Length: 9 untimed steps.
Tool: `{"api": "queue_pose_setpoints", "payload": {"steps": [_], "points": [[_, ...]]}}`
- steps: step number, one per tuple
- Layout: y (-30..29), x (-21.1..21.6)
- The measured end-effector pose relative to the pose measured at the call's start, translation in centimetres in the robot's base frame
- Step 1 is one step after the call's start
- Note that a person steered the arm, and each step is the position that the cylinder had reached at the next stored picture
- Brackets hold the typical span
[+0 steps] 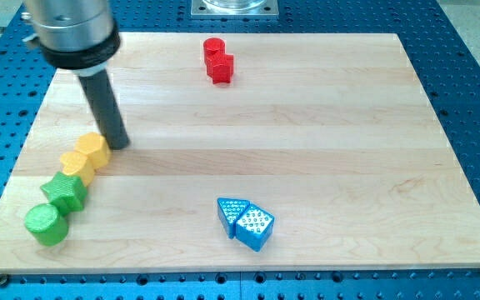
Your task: Arrange the green and yellow blocks to form a vertical line
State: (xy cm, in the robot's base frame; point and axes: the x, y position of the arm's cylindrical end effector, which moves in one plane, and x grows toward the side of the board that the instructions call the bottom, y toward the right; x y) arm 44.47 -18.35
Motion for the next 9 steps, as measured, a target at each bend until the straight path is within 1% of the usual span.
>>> {"api": "queue_pose_setpoints", "payload": {"steps": [1, 2, 3, 4, 5, 6, 7, 8, 9], "points": [[-1.0, 0.0], [-0.8, 0.2], [2.3, 3.2], [6.4, 7.2], [7.9, 2.6], [7.9, -4.7], [4.1, -15.1], [-6.7, -19.0], [-11.8, -18.1]]}}
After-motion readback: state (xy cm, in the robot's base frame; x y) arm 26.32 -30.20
